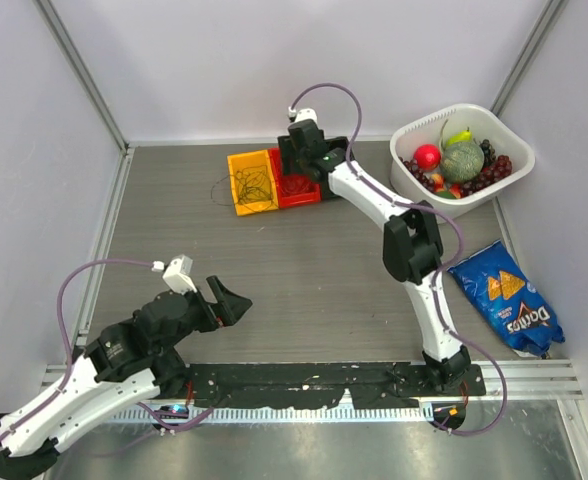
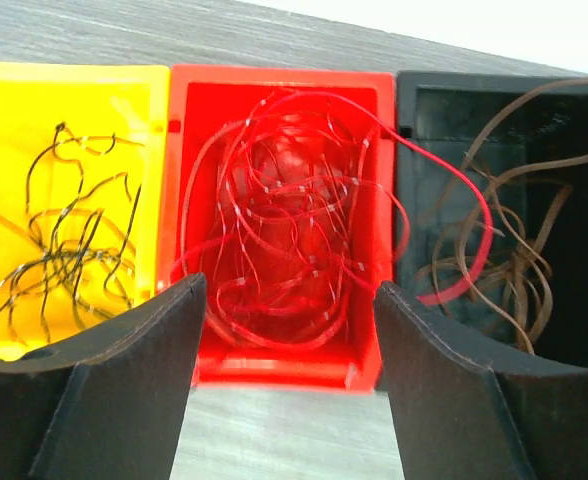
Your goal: Untangle the cables
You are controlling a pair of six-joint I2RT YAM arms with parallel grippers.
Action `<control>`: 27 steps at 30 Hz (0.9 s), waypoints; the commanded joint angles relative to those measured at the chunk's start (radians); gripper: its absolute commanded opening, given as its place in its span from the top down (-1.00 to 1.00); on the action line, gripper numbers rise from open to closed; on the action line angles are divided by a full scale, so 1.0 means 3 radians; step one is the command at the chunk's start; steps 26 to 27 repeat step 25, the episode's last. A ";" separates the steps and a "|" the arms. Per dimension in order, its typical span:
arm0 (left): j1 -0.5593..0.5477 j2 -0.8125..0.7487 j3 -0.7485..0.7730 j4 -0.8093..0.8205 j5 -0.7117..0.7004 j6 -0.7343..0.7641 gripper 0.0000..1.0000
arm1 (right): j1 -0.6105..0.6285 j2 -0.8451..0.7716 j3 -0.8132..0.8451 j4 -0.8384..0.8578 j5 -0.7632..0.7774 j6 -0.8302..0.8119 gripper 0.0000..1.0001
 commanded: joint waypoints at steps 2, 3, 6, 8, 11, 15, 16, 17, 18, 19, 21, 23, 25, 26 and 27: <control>-0.0002 -0.0055 0.0004 0.0089 0.0034 -0.0167 -0.99 | 0.0029 -0.1040 -0.0633 0.0175 0.0122 0.0002 -0.46; -0.0002 -0.0060 -0.0011 0.0114 0.0039 -0.0187 -0.99 | 0.0039 -0.1164 -0.0792 0.0211 0.0117 0.0053 -0.46; -0.0002 -0.0060 -0.0078 0.0237 0.0059 -0.0233 -0.99 | 0.0085 -0.1750 -0.1629 0.0298 0.0030 0.0247 -0.46; -0.0002 -0.0075 -0.0144 0.0369 0.0070 -0.0238 -0.99 | 0.0156 -0.2251 -0.2282 0.0502 0.0020 0.0370 -0.46; 0.0003 -0.0121 -0.0236 0.0645 0.0080 -0.0183 -0.99 | 0.0264 -0.2907 -0.3270 0.0738 0.0076 0.0447 -0.46; -0.0002 -0.0152 -0.0329 0.1029 0.0162 -0.0060 -0.99 | 0.0336 -0.3924 -0.3998 0.0468 0.0413 0.0702 -0.46; -0.0002 -0.0152 -0.0339 0.1121 0.0162 -0.0019 -0.99 | 0.0341 -0.4280 -0.4116 0.0401 0.0419 0.0738 -0.47; -0.0002 -0.0162 -0.0349 0.1233 0.0152 0.0027 -0.99 | 0.0346 -0.4441 -0.4310 0.0309 0.0404 0.0779 -0.47; -0.0002 -0.0173 -0.0349 0.1310 0.0136 0.0063 -0.99 | 0.0346 -0.4812 -0.4428 0.0268 0.0403 0.0780 -0.47; 0.0003 -0.0183 -0.0349 0.1397 0.0131 0.0109 -0.99 | 0.0346 -0.4988 -0.4602 0.0161 0.0419 0.0770 -0.47; -0.0002 -0.0224 -0.0324 0.1545 0.0101 0.0216 -0.99 | 0.0351 -0.5571 -0.4801 0.0068 0.0459 0.0719 -0.47; -0.0002 -0.0310 -0.0283 0.1694 0.0095 0.0344 -0.99 | 0.0351 -0.6285 -0.4874 0.0068 0.0516 0.0780 -0.48; -0.0002 -0.0428 -0.0247 0.1832 0.0075 0.0477 -0.99 | 0.0356 -0.6669 -0.4844 0.0099 0.0536 0.0810 -0.49; -0.0002 -0.0428 -0.0247 0.1832 0.0075 0.0477 -0.99 | 0.0356 -0.6669 -0.4844 0.0099 0.0536 0.0810 -0.49; -0.0002 -0.0428 -0.0247 0.1832 0.0075 0.0477 -0.99 | 0.0356 -0.6669 -0.4844 0.0099 0.0536 0.0810 -0.49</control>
